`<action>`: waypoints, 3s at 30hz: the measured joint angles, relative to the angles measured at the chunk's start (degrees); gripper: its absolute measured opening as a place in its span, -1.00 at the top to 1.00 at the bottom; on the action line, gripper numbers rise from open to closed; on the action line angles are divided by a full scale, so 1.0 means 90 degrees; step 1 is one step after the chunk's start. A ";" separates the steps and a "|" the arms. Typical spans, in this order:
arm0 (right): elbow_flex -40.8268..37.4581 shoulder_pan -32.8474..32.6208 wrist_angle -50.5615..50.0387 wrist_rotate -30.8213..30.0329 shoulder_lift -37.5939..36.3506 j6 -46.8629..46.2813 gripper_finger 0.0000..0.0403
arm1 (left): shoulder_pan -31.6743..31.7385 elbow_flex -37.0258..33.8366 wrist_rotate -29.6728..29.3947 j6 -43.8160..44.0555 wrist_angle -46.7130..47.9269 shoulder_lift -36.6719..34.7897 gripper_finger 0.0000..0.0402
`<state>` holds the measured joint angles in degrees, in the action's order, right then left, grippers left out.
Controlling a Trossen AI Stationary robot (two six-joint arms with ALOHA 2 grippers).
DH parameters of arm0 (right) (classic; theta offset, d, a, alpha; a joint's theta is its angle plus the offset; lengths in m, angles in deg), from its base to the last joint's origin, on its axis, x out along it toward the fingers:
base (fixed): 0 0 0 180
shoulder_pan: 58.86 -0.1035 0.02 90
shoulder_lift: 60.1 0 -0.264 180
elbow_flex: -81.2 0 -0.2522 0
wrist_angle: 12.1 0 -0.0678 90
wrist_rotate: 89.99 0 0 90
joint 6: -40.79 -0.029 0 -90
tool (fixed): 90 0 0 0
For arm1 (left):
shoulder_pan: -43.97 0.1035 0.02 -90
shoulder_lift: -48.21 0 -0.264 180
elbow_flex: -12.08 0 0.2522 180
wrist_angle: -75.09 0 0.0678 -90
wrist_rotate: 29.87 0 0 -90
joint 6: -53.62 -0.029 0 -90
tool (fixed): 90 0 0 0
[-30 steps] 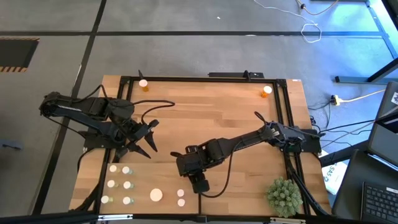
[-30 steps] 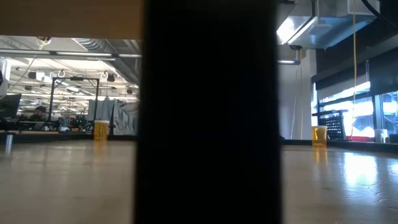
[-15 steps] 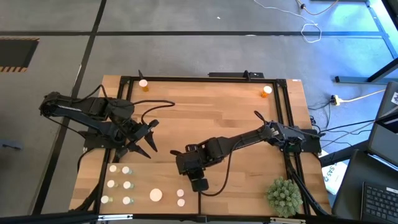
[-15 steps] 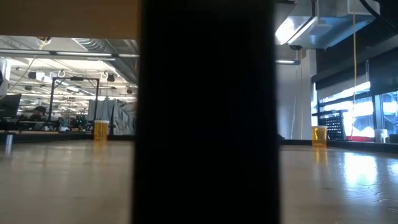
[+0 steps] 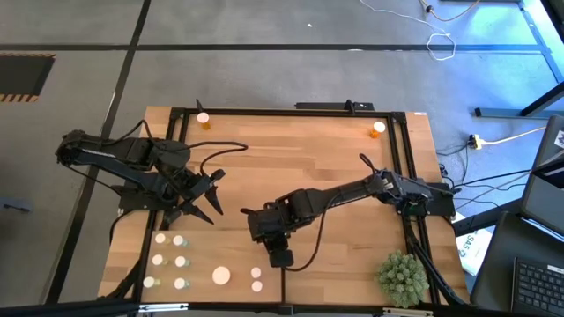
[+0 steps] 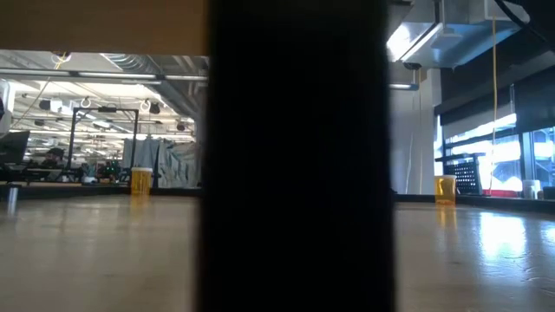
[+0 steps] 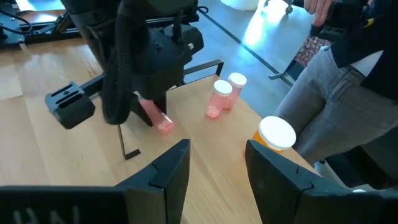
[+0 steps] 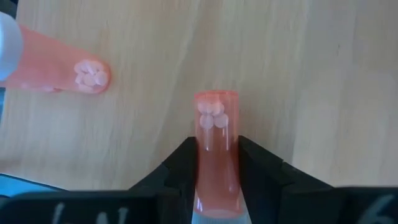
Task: Pick and place medicine bottles onto shelf by color
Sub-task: Put the pink pill bottle on the shelf aligned with the other pink pill bottle
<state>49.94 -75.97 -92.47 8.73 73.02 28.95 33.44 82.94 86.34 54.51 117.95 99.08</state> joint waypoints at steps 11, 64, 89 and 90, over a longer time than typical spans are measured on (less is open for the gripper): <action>-0.0009 0.0238 -0.0360 -0.0041 -0.0131 0.0013 0.49 | 0.0001 -0.0002 -0.0022 0.0000 0.0002 -0.0002 0.26; 0.0000 0.1255 -0.2452 -0.0360 -0.0930 0.0010 0.49 | 0.0431 -0.0004 -0.2572 0.0226 -0.0365 0.1020 0.26; 0.0000 0.1251 -0.1859 -0.0509 -0.0930 0.0059 0.49 | 0.0478 -0.0002 -0.2785 0.0000 -0.2022 0.2280 0.26; 0.0000 0.1251 -0.1846 -0.0509 -0.0929 0.0059 0.49 | 0.0500 -0.0002 -0.2795 -0.0015 -0.2133 0.2282 0.26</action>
<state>49.94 -64.71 -109.09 4.15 64.66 29.48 37.94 82.92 61.19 54.38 98.75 119.61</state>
